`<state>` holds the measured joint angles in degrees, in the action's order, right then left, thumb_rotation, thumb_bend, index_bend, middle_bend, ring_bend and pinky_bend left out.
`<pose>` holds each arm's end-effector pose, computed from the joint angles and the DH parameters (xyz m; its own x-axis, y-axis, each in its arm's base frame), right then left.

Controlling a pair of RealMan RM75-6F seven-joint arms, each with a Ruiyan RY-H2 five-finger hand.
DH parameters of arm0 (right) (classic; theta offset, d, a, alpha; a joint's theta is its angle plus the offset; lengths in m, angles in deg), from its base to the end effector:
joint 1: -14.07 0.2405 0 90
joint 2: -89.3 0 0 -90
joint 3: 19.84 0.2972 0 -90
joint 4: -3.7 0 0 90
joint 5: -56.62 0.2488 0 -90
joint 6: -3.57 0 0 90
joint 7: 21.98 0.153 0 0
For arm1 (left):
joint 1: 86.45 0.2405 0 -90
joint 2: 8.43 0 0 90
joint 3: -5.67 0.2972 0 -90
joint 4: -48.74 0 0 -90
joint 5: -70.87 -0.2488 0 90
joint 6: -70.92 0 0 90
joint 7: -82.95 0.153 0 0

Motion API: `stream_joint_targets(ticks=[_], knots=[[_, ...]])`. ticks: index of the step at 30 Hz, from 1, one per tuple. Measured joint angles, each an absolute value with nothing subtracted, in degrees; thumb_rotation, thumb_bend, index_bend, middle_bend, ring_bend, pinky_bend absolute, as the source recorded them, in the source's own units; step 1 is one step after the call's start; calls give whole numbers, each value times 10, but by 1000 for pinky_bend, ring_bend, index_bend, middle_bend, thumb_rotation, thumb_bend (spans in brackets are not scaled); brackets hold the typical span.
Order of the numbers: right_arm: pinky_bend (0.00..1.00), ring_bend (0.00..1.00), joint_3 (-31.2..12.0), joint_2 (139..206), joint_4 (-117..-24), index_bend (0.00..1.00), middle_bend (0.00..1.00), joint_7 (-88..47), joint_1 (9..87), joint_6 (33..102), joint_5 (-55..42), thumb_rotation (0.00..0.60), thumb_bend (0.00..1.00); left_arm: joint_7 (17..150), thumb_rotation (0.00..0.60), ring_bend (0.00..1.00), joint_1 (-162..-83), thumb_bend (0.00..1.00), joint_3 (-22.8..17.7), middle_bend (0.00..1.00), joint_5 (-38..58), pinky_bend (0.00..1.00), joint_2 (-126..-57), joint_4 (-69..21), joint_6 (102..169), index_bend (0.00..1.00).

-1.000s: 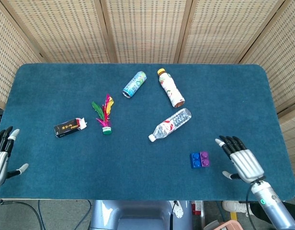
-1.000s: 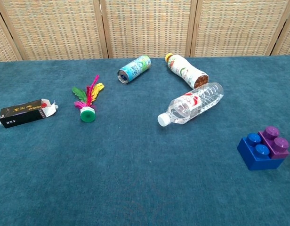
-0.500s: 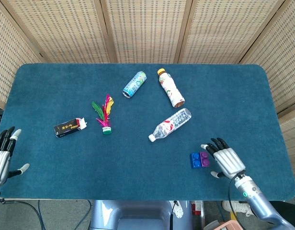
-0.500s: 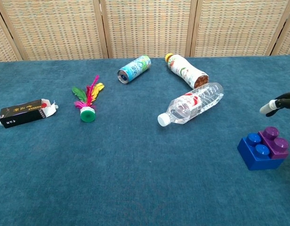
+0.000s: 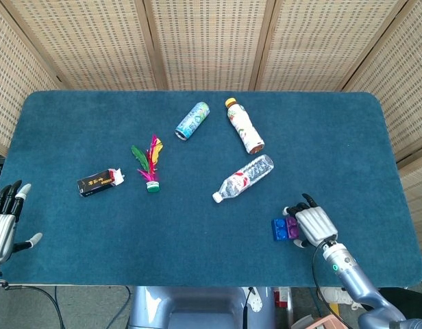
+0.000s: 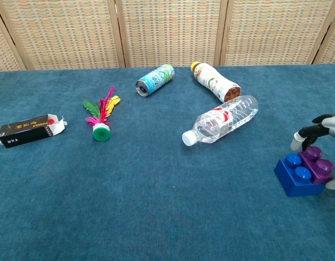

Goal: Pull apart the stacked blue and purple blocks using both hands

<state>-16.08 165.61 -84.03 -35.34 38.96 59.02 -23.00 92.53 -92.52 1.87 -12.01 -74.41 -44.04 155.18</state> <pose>-0.3023 -0.3008 0.0030 0.5427 -0.3335 0.7709 -0.8344 -0.3195 0.4492 -0.3605 0.2076 0.1318 0.5031 -0.0004 0.8643 0.8641 0.0220 -0.5029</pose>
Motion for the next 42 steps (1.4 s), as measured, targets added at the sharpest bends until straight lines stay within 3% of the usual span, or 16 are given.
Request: stream_joint_targets(ticks=[5, 17, 22, 29, 42], knots=[[109, 432, -161, 1670, -825, 474, 559, -338, 390, 606, -237, 600, 143, 926, 600, 0, -925, 0, 18, 0, -118, 0, -745, -440, 1551, 0], [111, 434, -154, 1658, -838, 478, 563, -255, 391, 658, -284, 600, 164, 930, 600, 0, -929, 0, 20, 0, -119, 0, -747, -441, 1547, 0], [127, 433, -129, 1649, -866, 478, 563, -189, 414, 663, -296, 600, 164, 916, 600, 0, -951, 0, 13, 0, -125, 0, -743, -448, 1522, 0], [128, 433, -84, 1663, -895, 478, 563, -180, 467, 630, -268, 600, 164, 897, 600, 0, -1005, 0, -7, 0, -133, 0, -731, -474, 1464, 0], [128, 434, -4, 1763, -898, 478, 563, -230, 546, 586, -85, 600, 176, 877, 600, 0, -1153, 0, -61, 0, -81, 0, -744, -536, 1293, 0]])
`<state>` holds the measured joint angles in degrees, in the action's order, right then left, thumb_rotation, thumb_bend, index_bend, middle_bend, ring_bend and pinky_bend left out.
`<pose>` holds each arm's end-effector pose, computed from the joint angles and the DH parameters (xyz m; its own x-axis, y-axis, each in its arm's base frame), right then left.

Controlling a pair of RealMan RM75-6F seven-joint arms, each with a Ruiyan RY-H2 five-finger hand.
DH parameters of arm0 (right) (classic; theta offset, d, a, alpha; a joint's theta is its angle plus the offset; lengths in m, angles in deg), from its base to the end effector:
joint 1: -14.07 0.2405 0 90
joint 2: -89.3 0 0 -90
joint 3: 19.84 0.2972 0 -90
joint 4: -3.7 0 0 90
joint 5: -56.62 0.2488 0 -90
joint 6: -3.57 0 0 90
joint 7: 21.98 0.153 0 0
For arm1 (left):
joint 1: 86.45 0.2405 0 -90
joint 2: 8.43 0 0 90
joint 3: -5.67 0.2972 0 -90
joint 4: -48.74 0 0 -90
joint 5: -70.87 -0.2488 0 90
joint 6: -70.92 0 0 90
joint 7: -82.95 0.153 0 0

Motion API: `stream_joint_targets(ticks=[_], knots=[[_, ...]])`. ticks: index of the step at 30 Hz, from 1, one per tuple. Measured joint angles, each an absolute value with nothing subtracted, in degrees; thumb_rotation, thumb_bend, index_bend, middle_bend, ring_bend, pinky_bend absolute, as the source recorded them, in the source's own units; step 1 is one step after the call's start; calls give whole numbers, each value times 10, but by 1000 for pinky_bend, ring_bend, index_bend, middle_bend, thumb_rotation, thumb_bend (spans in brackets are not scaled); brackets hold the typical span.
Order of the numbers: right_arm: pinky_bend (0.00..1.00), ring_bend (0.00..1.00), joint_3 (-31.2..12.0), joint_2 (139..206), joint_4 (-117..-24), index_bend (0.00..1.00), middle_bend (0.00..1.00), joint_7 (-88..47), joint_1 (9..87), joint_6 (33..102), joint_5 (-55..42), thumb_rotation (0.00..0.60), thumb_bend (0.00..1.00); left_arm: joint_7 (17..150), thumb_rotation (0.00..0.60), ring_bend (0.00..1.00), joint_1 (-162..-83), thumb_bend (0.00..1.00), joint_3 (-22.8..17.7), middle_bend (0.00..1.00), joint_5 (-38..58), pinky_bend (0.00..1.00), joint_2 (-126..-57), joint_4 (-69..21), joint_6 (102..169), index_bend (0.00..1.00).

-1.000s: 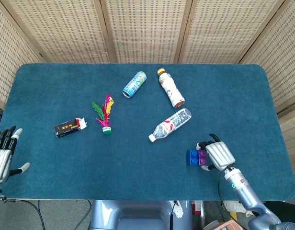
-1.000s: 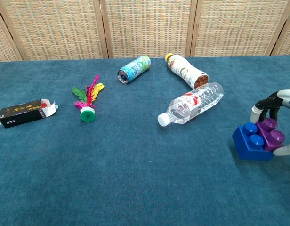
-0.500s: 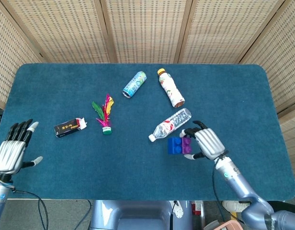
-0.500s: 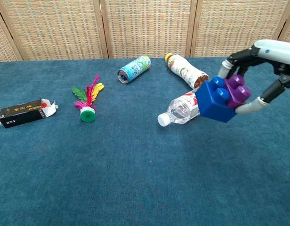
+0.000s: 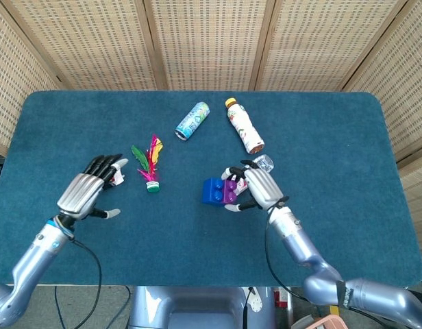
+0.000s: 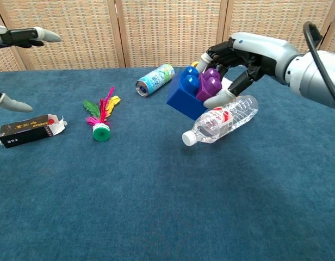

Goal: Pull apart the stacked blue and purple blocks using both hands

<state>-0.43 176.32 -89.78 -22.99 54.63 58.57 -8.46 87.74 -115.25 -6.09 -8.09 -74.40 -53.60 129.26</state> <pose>-0.1181 -0.3906 -0.0241 -0.0219 -0.3220 0.9465 -0.9414 -0.3120 -0.1280 -0.2136 0.3362 0.0744 0.3360 0.2149 0.9170 0.8994 -0.3622 -0.2447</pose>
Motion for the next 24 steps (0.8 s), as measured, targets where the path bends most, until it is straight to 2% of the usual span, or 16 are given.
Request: stream_joint_targets(ticks=[6, 14, 16, 20, 24], knots=[[128, 433, 17, 1801, -901, 478, 563, -275, 573, 596, -16, 600, 176, 905, 600, 0, -1200, 0, -84, 0, -2, 0, -758, -561, 1247, 0], [128, 434, 22, 1826, -903, 478, 563, -287, 586, 610, 18, 600, 176, 919, 600, 6, -1272, 0, -108, 13, 92, 36, -801, -560, 1194, 4], [128, 434, 24, 1834, -901, 478, 563, -287, 588, 611, 30, 600, 176, 929, 600, 27, -1286, 0, -110, 45, 105, 55, -814, -556, 1192, 30], [128, 434, 29, 1843, -899, 478, 564, -273, 591, 610, 47, 600, 176, 956, 600, 75, -1308, 0, -112, 114, 139, 69, -834, -552, 1196, 144], [128, 433, 34, 1849, -897, 478, 564, -255, 592, 607, 56, 600, 176, 987, 600, 106, -1328, 0, -110, 159, 178, 84, -853, -547, 1208, 176]])
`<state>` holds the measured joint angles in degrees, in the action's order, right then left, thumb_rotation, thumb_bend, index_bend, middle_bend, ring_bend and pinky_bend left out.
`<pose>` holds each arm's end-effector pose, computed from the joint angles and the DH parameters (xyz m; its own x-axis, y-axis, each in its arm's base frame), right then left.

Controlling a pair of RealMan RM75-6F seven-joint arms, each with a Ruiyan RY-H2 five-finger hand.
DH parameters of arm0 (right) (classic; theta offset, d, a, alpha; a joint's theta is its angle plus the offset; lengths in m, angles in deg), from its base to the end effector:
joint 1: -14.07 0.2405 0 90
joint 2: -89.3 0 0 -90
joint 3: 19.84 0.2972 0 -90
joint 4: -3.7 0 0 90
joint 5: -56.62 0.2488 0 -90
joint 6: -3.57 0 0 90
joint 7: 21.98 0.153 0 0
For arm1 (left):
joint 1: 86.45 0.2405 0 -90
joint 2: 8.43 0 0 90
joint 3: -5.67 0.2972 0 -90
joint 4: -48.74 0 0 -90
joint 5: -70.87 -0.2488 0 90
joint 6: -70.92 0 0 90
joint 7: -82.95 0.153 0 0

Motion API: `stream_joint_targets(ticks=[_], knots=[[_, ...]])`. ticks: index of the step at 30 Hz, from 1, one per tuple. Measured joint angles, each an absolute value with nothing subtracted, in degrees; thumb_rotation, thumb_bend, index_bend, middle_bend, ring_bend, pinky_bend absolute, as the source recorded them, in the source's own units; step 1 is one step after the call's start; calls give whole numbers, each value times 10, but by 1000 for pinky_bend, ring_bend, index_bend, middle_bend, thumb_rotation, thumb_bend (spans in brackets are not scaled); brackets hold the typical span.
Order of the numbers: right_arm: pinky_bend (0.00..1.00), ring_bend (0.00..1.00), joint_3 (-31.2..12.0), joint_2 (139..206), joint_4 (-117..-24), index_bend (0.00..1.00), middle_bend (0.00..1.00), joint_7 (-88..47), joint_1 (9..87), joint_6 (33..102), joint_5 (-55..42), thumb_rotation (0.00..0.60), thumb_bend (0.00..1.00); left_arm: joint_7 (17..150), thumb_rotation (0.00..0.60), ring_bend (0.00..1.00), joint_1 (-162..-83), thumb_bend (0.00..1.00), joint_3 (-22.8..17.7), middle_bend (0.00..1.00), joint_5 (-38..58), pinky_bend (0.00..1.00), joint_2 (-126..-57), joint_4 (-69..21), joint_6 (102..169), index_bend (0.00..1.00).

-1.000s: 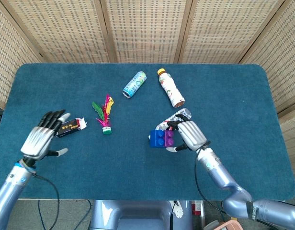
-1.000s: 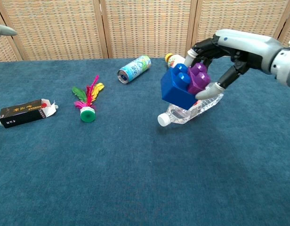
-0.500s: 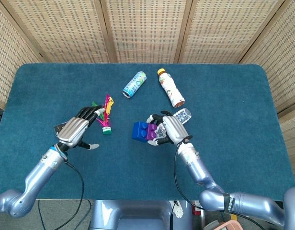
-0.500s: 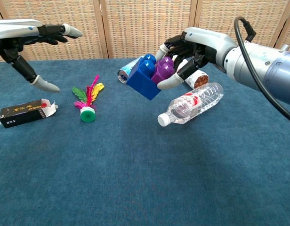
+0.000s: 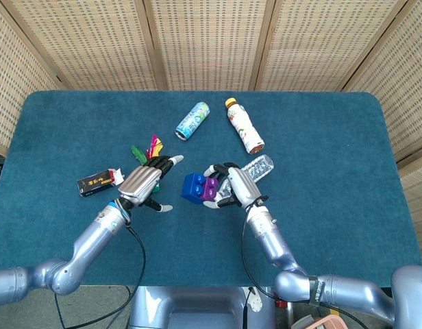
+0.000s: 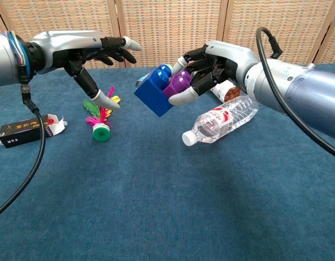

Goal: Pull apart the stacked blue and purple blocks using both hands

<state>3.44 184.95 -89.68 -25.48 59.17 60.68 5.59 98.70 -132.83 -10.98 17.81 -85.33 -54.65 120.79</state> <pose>-0.0739 -0.3923 -0.0627 -0.2356 -0.3760 0.8962 -0.9375 -0.1551 -0.3115 -0.1021 0.3842 0.0007 0.2310 0.3904 0.8912 0.9277 -0.3646 -0.0807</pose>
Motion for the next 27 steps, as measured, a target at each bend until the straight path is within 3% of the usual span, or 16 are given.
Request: stream_joint_targets(ticks=[14, 21, 27], knots=[[128, 434, 32, 1846, -904, 483, 568, -218, 591, 587, 50, 600, 176, 982, 600, 163, -1357, 0, -104, 260, 219, 114, -900, -525, 1232, 254], [128, 434, 32, 1847, -910, 487, 570, -213, 593, 588, 49, 600, 176, 970, 600, 166, -1363, 0, -106, 265, 234, 115, -900, -541, 1230, 263], [128, 434, 35, 1845, -919, 489, 572, -207, 596, 587, 55, 600, 176, 958, 600, 213, -1367, 59, -108, 332, 244, 134, -895, -550, 1227, 351]])
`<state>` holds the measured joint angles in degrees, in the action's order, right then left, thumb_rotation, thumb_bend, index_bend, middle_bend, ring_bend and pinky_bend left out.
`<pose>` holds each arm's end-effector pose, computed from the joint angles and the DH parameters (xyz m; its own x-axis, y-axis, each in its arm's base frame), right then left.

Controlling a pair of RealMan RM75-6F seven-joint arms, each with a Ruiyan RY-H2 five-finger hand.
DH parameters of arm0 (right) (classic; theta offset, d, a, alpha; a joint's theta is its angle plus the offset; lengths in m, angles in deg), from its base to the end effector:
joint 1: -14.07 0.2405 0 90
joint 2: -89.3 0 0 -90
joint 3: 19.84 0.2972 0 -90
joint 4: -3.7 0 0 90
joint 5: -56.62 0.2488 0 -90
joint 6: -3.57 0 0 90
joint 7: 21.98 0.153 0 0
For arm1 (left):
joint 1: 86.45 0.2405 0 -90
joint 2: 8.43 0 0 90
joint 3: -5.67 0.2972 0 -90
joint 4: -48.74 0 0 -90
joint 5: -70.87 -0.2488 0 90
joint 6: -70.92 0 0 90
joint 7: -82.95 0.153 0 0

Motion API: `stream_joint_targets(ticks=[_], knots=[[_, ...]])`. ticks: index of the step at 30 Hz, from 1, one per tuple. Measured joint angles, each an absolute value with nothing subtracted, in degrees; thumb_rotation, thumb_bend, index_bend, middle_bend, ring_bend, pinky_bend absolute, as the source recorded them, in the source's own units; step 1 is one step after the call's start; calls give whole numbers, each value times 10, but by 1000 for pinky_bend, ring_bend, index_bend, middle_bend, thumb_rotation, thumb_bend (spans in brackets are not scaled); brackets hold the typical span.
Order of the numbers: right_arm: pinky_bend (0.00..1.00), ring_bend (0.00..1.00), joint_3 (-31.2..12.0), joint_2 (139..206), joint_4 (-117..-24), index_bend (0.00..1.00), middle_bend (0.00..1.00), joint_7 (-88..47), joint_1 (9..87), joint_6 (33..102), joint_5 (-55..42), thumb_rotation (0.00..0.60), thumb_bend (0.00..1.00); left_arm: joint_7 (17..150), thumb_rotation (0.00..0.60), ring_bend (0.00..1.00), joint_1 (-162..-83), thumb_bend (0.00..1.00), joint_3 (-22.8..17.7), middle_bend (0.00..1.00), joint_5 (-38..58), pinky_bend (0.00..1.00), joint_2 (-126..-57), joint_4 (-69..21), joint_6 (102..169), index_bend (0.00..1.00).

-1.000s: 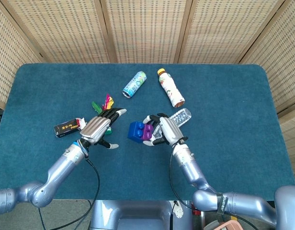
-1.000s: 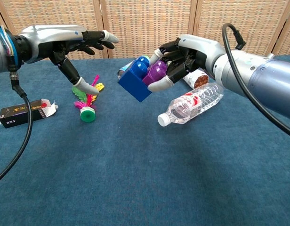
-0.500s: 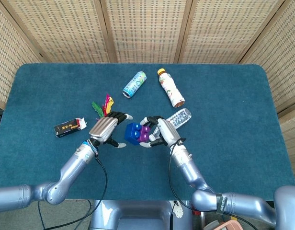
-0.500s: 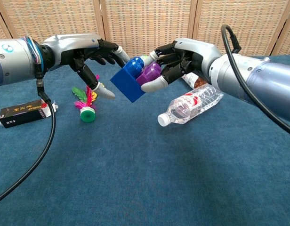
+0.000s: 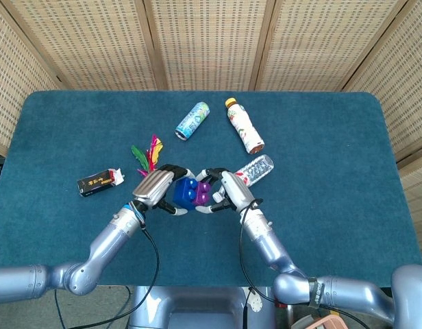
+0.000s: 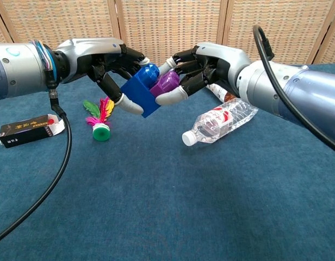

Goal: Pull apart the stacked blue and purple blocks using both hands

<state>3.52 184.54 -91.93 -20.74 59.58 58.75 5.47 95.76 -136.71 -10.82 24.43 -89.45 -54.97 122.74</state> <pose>-0.0606 -0.3835 -0.0651 -0.3117 -0.4406 0.8418 -0.9031 -0.1380 -0.4066 -0.0771 0.3803 -0.0234 0.0966 0.4643 0.8804 0.9534 -0.2970 0.0521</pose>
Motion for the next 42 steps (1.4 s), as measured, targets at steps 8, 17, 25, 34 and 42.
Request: stream_joint_targets(ticks=[8, 17, 25, 34, 42], knots=[[128, 433, 33, 1844, -921, 494, 576, -207, 597, 590, 56, 600, 176, 955, 600, 291, -1364, 156, -106, 459, 236, 207, -903, -539, 1259, 495], [128, 433, 38, 1824, -924, 500, 580, -205, 594, 591, 60, 600, 176, 975, 600, 299, -1358, 183, -97, 495, 231, 208, -899, -531, 1288, 535], [128, 434, 34, 1775, -926, 502, 580, -206, 582, 583, 57, 600, 176, 958, 600, 299, -1333, 188, -82, 496, 202, 208, -864, -506, 1291, 536], [128, 434, -1, 1744, -884, 502, 581, -226, 567, 580, 24, 600, 177, 928, 600, 299, -1300, 190, -57, 496, 144, 205, -825, -446, 1290, 536], [107, 252, -69, 1742, -789, 235, 266, -295, 559, 601, -62, 600, 75, 942, 600, 55, -1280, 31, -24, 48, 85, 79, -834, -349, 1307, 87]])
